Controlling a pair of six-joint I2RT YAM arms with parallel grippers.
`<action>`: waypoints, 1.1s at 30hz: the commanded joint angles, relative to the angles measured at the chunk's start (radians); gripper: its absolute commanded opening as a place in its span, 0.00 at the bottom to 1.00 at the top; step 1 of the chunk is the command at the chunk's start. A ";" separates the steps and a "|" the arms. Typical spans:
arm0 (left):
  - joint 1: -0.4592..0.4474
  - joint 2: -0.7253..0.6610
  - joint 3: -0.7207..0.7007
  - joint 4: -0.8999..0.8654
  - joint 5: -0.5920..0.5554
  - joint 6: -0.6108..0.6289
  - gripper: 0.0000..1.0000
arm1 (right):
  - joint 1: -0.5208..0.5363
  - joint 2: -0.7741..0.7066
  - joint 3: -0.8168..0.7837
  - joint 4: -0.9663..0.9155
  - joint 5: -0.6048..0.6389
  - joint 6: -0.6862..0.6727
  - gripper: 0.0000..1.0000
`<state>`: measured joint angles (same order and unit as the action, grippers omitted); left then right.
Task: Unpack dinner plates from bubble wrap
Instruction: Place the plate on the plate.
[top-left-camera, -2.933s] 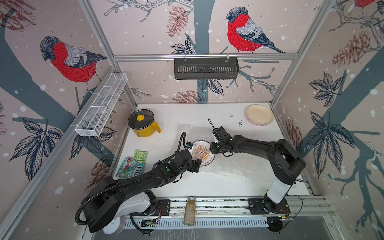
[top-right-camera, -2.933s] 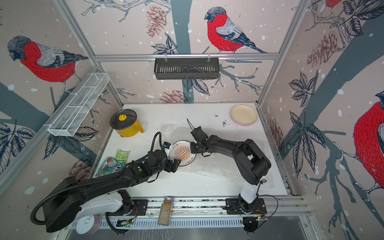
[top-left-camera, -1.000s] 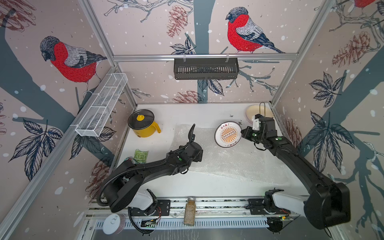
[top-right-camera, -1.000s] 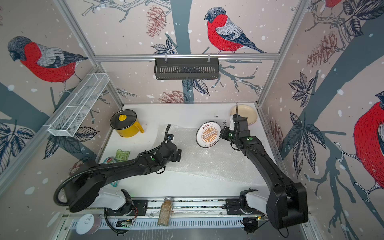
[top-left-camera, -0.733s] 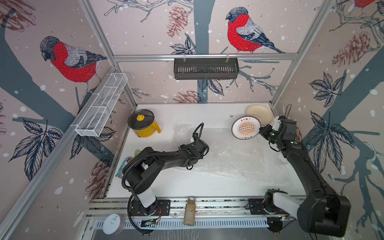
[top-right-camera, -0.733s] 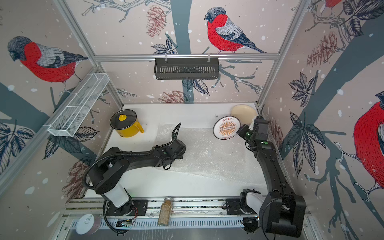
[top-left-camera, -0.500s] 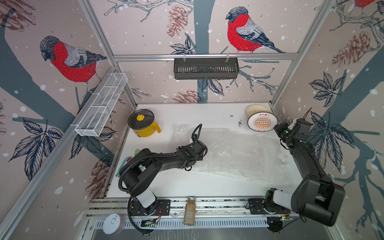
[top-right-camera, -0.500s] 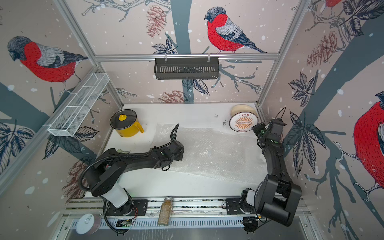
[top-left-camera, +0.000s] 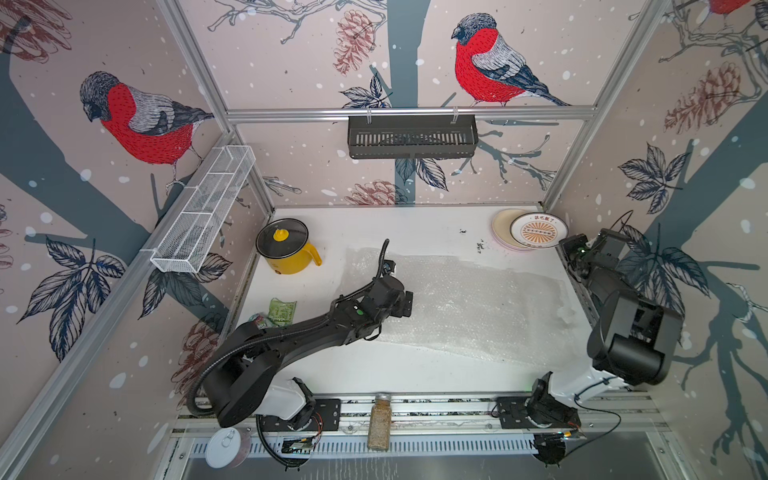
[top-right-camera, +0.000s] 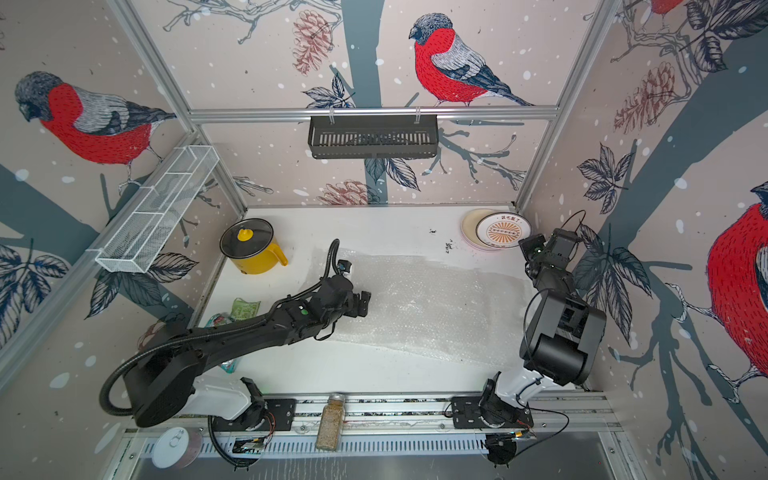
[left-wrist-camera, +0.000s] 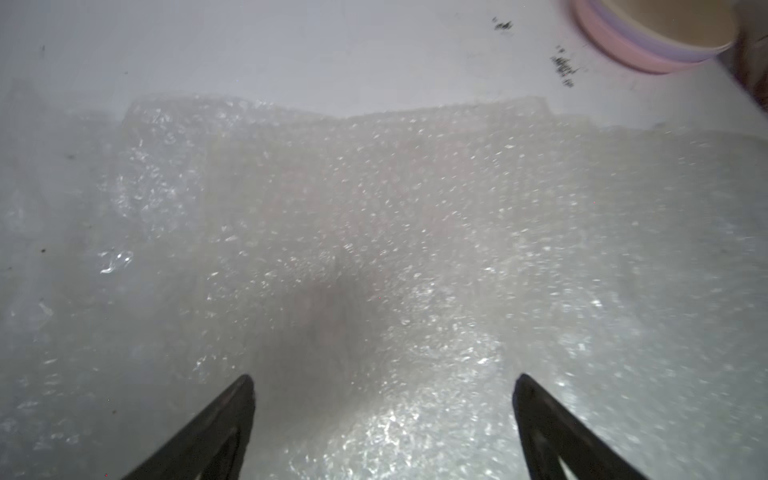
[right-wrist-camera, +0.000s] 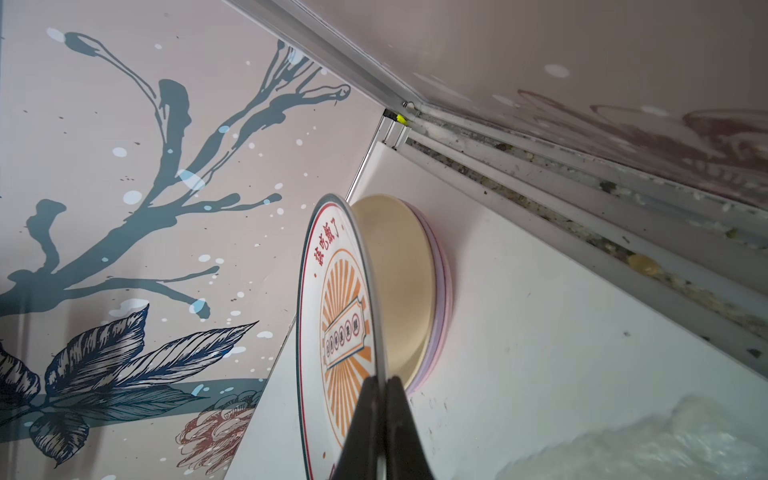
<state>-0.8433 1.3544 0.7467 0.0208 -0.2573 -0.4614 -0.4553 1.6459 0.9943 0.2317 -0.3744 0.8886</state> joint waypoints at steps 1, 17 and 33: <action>0.000 -0.069 -0.005 0.075 0.169 0.059 0.96 | 0.014 0.053 0.033 0.103 -0.043 0.005 0.01; 0.000 -0.185 -0.008 0.041 0.232 0.056 0.96 | 0.059 0.289 0.182 0.062 -0.082 -0.004 0.09; 0.003 -0.143 -0.014 -0.038 0.088 0.026 0.97 | 0.122 0.052 0.130 -0.169 0.035 -0.103 0.75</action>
<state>-0.8433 1.1885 0.7315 0.0158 -0.1020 -0.4175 -0.3603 1.7596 1.1641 0.1379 -0.3985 0.8322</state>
